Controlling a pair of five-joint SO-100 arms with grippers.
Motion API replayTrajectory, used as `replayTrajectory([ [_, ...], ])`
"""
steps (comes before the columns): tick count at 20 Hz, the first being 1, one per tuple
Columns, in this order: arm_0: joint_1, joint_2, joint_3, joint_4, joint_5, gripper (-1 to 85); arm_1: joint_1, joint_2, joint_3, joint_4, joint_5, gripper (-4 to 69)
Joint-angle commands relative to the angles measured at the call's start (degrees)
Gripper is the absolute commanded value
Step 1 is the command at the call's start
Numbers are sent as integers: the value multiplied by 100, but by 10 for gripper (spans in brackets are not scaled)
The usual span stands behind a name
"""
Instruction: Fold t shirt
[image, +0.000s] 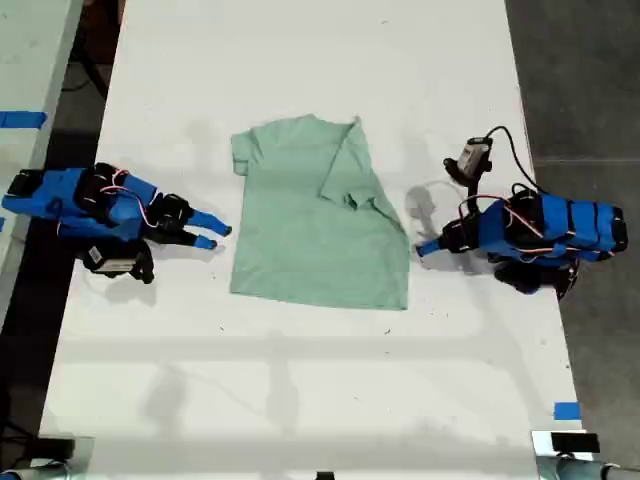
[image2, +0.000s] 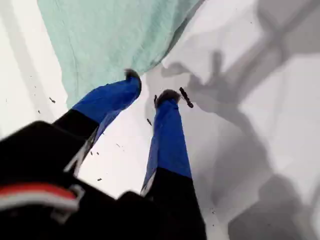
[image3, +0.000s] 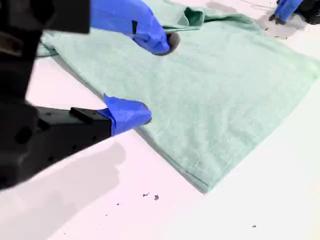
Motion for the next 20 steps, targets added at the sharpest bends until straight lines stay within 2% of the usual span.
replayTrajectory([
  [1,-3094,62,264,-9,1863,-2,598,62,246,-62,905,32],
  [6,-2892,62,264,-9,2197,5,404,62,167,26,712,22],
  [10,-3489,62,264,-26,2224,21,422,62,167,26,404,22],
  [14,-2566,62,264,-9,1872,-2,431,62,167,26,492,21],
  [20,-2215,62,264,-9,1538,-2,466,62,185,18,475,21],
])
